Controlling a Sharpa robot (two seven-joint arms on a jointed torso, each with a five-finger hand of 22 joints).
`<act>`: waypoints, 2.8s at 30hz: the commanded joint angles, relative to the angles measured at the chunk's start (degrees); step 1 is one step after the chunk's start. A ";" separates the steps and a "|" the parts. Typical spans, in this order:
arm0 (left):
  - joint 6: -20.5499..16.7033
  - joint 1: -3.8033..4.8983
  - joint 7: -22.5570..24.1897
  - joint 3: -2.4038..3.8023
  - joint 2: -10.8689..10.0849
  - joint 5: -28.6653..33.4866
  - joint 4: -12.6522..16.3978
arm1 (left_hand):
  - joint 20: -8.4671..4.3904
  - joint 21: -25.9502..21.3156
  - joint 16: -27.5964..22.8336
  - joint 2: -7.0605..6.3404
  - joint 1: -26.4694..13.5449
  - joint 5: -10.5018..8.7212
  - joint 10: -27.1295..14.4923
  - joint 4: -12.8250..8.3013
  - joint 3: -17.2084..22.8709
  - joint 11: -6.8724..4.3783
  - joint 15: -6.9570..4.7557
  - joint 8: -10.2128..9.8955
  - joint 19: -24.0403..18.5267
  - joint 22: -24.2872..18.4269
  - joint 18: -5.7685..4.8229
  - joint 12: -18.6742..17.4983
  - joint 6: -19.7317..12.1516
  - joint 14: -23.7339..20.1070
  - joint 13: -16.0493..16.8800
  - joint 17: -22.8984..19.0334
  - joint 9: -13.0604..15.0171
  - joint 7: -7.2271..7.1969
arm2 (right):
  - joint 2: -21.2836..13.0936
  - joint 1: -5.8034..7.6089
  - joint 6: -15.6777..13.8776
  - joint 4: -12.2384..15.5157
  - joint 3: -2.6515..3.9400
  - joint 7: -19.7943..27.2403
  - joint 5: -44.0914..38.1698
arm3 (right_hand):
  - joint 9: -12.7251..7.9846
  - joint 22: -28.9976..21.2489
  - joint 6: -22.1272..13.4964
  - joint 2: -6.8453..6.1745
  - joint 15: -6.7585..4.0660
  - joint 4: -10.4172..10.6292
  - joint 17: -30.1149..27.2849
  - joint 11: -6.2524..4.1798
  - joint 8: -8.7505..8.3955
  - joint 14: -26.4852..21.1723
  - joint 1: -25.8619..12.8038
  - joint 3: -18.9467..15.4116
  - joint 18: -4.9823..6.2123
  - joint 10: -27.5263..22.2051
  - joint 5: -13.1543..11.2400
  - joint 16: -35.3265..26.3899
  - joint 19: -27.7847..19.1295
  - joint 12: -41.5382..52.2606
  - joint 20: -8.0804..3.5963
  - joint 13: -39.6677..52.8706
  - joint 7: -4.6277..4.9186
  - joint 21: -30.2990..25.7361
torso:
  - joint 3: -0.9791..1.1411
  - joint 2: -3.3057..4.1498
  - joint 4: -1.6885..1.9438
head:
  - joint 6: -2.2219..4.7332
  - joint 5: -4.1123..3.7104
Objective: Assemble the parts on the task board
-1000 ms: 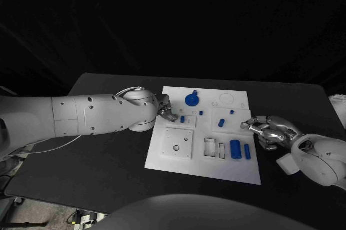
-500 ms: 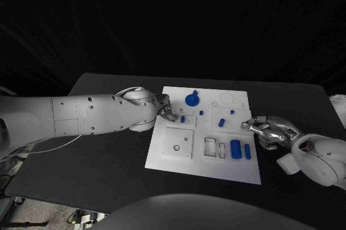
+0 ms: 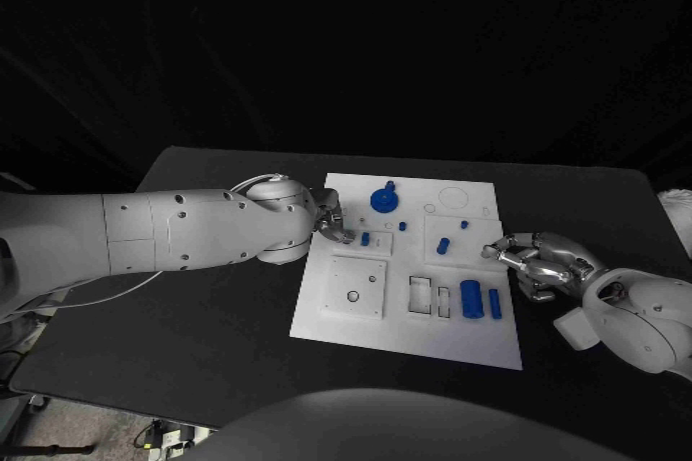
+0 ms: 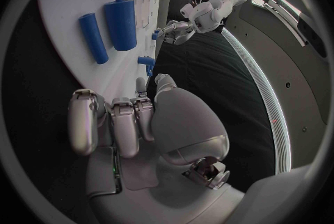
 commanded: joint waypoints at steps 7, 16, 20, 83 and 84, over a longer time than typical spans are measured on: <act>-1.38 0.01 0.82 0.02 -0.02 0.18 0.25 | -0.57 0.15 0.14 -0.61 3.28 -0.24 5.96 -0.48 0.96 -0.54 -0.51 0.90 1.72 11.85 0.62 0.13 0.02 5.92 15.07 15.10 0.66 -0.38 | 0.02 -0.08 1.04 0.04 -0.01 0.10 -0.34 | -0.07 10.86 0.07 0.06 -0.19 0.08 13.18 -2.64 -0.22 4.89 0.48 0.29 0.15 9.13 0.28 -0.38 -0.39 -0.26 0.04 5.94 0.05 -0.30 | 0.00 0.01 -0.03 | 0.01 -0.03; -4.03 0.01 1.15 0.06 -0.71 0.18 1.18 | -0.63 0.35 0.14 -0.86 3.99 -1.10 5.96 -0.44 1.02 -0.61 -0.58 1.16 1.81 11.90 0.58 0.13 0.17 5.92 15.07 15.10 0.84 -0.44 | -0.04 -0.14 0.92 -0.04 -0.01 0.22 -0.34 | -0.07 10.86 0.07 0.06 -0.19 0.08 13.18 -2.64 -0.22 4.89 0.48 0.29 0.15 9.13 0.28 -0.38 -0.39 -0.26 0.04 5.94 0.05 -0.30 | 0.00 -0.03 -0.01 | 0.01 -0.20; -5.42 0.01 1.30 0.14 -1.42 0.17 1.96 | -0.66 0.36 0.14 -0.99 4.17 -1.84 5.96 -0.26 0.95 -0.62 -0.61 1.22 1.83 11.90 0.58 0.13 0.17 5.92 15.07 15.10 0.88 -0.45 | -0.06 -0.18 0.87 -0.02 -0.01 0.27 -0.34 | -0.08 10.82 0.05 0.06 -0.18 0.09 13.10 -2.63 -0.23 4.85 0.50 0.34 0.18 9.02 0.28 -0.41 -0.47 -0.31 0.04 5.83 0.06 -0.40 | 0.01 -0.06 0.01 | 0.01 -0.30; -10.03 -1.86 -5.02 -0.02 -2.71 -7.13 6.74 | -0.29 -0.49 0.14 -0.35 3.59 -25.80 5.96 0.71 8.60 -0.08 -0.19 1.00 1.66 11.69 0.73 0.13 -1.39 5.92 15.07 15.10 0.31 0.20 | 0.15 -0.26 0.41 -0.29 -0.01 0.14 -0.35 | -0.08 10.80 -0.01 -0.01 -0.18 0.11 13.03 -2.62 -0.26 4.82 0.56 0.50 0.19 8.98 0.28 -0.44 -0.49 -0.33 0.04 5.79 0.08 -0.45 | 0.00 0.01 -0.01 | 0.01 -0.38; -10.01 -1.88 -5.01 -0.02 -2.66 -7.13 6.64 | -0.29 -0.50 0.14 -0.35 3.59 -25.82 5.96 0.71 8.61 -0.08 -0.19 1.01 1.66 11.69 0.73 0.13 -1.38 5.92 15.07 15.10 0.31 0.20 | 0.15 -0.26 0.41 -0.30 -0.01 0.15 -0.35 | -0.08 10.80 -0.01 -0.01 -0.18 0.11 13.03 -2.62 -0.26 4.82 0.56 0.50 0.19 8.98 0.28 -0.44 -0.49 -0.33 0.04 5.79 0.08 -0.45 | 0.02 0.01 0.00 | 0.01 -0.39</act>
